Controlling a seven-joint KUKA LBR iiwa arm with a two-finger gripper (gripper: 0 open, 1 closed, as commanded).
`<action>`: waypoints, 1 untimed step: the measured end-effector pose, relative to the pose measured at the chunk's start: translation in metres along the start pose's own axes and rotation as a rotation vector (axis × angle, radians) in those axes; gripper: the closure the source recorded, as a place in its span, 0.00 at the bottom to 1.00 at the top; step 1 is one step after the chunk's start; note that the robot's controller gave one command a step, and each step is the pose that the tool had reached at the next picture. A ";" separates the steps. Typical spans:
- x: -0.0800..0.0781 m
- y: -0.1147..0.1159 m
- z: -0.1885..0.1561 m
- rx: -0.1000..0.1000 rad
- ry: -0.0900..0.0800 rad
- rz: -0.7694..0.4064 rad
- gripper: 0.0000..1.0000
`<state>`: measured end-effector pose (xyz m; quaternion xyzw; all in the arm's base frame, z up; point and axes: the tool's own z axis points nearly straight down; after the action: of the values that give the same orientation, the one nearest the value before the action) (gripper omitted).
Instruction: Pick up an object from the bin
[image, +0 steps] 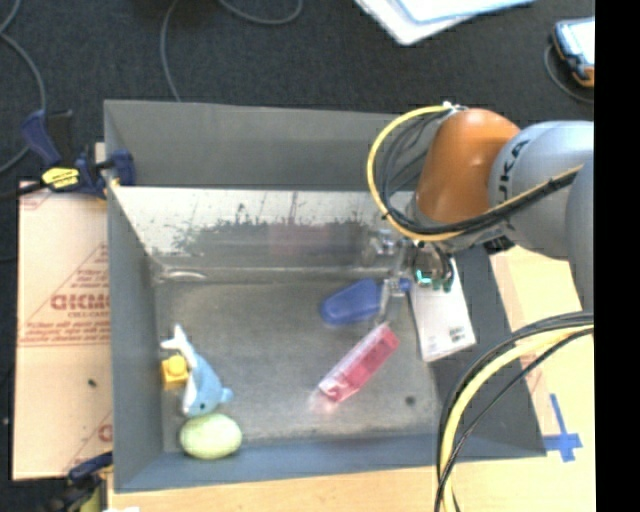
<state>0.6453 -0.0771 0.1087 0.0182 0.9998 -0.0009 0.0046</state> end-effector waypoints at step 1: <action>0.000 0.005 -0.007 0.001 -0.003 0.015 0.00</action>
Offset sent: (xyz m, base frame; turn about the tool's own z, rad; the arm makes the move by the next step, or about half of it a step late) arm -0.0499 0.0284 -0.0331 0.0167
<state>0.6458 -0.0722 0.1162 0.0258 0.9996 -0.0013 0.0059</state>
